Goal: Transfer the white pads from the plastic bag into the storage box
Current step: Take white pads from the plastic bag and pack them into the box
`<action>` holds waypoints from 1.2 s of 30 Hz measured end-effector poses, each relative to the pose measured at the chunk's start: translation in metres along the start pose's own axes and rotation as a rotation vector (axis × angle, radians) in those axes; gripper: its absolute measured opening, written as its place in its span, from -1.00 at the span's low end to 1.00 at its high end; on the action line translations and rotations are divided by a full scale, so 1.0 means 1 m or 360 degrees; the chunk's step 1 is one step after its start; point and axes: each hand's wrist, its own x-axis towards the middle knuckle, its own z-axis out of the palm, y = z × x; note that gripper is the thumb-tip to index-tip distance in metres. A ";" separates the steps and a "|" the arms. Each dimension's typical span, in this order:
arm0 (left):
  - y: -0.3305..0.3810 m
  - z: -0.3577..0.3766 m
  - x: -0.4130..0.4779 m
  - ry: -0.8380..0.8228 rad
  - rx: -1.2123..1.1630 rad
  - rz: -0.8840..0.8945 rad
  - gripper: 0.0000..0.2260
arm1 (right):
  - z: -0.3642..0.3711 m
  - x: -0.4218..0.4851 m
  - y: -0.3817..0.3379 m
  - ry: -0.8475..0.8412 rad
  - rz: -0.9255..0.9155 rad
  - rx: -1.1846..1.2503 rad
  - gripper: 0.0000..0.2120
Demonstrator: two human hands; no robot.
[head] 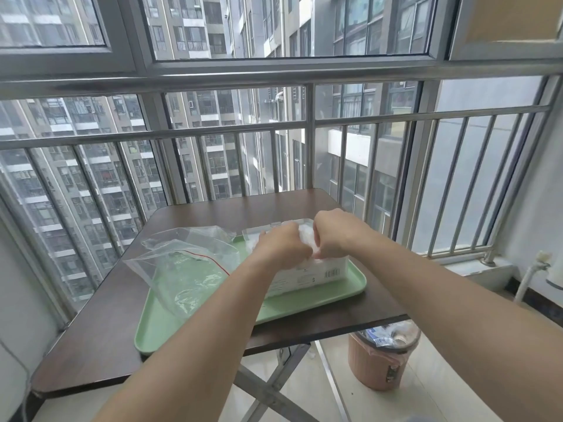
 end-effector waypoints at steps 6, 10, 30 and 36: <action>0.009 -0.037 -0.034 0.0238 -0.0143 0.0325 -0.57 | -0.010 -0.011 -0.007 0.0181 0.0014 -0.0150 -0.89; -0.005 -0.085 -0.086 0.0311 -0.0123 0.0593 -0.75 | -0.028 -0.029 -0.026 0.0277 -0.0172 0.0440 -0.81; -0.101 -0.136 -0.132 0.0904 0.0198 0.0116 -0.68 | 0.013 -0.108 -0.160 -0.0366 -0.0899 -0.0261 -0.52; -0.094 -0.136 -0.132 0.0940 0.0097 0.0261 -0.68 | -0.024 -0.085 -0.171 -0.0372 -0.0828 -0.0308 -0.54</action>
